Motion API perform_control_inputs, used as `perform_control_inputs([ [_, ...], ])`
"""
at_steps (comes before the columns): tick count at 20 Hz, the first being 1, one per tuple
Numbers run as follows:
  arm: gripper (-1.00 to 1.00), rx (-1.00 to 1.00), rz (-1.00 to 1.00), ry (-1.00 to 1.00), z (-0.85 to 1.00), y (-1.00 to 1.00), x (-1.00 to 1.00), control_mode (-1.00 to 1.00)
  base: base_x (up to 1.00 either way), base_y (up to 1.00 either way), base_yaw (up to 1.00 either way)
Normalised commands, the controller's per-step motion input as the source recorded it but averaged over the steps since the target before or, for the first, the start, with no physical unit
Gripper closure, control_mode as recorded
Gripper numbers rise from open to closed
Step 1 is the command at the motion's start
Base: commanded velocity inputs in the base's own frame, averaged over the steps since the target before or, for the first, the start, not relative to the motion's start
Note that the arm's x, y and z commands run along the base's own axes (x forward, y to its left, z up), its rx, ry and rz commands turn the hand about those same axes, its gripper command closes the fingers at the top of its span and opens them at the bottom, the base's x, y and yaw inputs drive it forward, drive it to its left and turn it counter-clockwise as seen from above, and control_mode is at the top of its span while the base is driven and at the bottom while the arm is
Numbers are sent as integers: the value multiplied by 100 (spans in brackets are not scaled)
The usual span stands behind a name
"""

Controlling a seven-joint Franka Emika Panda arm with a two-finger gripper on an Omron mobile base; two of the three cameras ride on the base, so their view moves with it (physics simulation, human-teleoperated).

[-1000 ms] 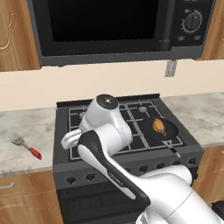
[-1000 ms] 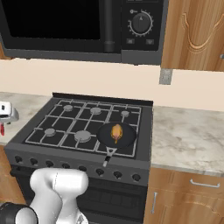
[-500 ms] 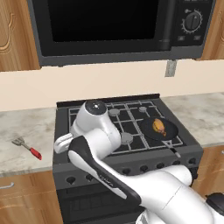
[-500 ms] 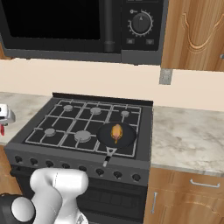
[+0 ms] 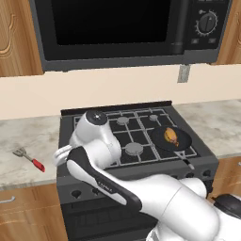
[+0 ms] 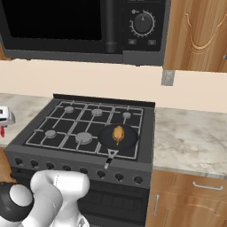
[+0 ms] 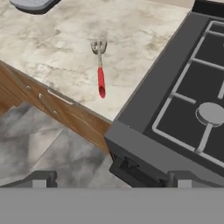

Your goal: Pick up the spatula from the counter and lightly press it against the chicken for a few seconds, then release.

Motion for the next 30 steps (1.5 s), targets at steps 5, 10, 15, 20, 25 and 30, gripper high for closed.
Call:
perform_control_inputs([
  [5,-100,-2,0,2,-13,8,24,-100,0,0,0],
  [10,-100,7,5,1,-15,26,18,-100,0,0,0],
  [15,-100,-1,3,0,-17,34,4,-100,0,0,0],
  [20,-100,-1,0,0,-12,29,13,-100,0,0,0],
  [25,-100,0,0,-2,-18,26,11,-100,0,0,0],
  [30,-100,0,0,-8,-18,8,12,-100,0,0,0],
])
